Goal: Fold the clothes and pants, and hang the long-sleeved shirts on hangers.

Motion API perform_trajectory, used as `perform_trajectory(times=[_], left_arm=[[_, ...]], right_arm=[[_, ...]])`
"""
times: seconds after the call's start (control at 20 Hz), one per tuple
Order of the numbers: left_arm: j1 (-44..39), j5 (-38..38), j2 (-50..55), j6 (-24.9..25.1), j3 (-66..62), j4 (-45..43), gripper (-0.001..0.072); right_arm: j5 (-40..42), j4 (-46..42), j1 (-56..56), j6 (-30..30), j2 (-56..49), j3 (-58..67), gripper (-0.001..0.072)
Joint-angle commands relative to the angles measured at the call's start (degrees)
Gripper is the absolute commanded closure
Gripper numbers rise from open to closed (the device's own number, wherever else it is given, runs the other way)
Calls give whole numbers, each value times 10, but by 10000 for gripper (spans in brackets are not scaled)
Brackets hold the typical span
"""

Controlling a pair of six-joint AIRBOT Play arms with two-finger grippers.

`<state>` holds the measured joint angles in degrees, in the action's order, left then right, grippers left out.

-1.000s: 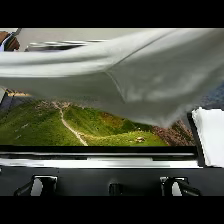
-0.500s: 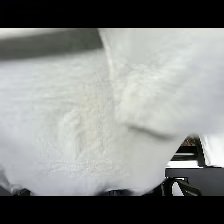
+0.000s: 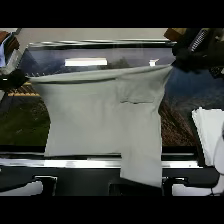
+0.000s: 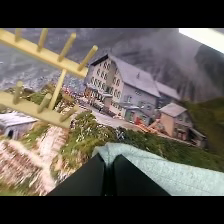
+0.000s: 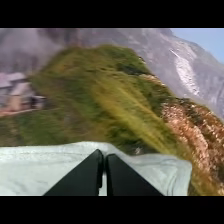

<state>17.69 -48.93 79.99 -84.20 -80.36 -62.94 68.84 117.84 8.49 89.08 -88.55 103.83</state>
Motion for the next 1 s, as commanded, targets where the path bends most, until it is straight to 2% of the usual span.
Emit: perform_trajectory(times=[0.0,0.15,0.25,0.4,0.6,0.75,0.95], left_arm=[[-63,75,173,9,-60,-3,692],[-89,59,271,8,-146,-6,692],[-91,41,292,7,-172,-10,693],[-84,-10,287,6,-178,-23,692],[-71,-132,283,2,-181,-36,693],[-61,-197,278,-13,-181,-35,693],[-56,-261,278,-13,-181,-57,693]], right_arm=[[-139,-36,-41,11,-128,-18,674],[-207,-36,-42,0,-179,-18,674],[-203,-51,-42,-12,-184,-18,674],[-123,-62,-42,-14,-174,-13,674],[8,-112,-42,-35,-152,-13,674],[98,-143,-42,-38,-148,-13,674],[132,-155,-42,-39,-151,-14,674]])
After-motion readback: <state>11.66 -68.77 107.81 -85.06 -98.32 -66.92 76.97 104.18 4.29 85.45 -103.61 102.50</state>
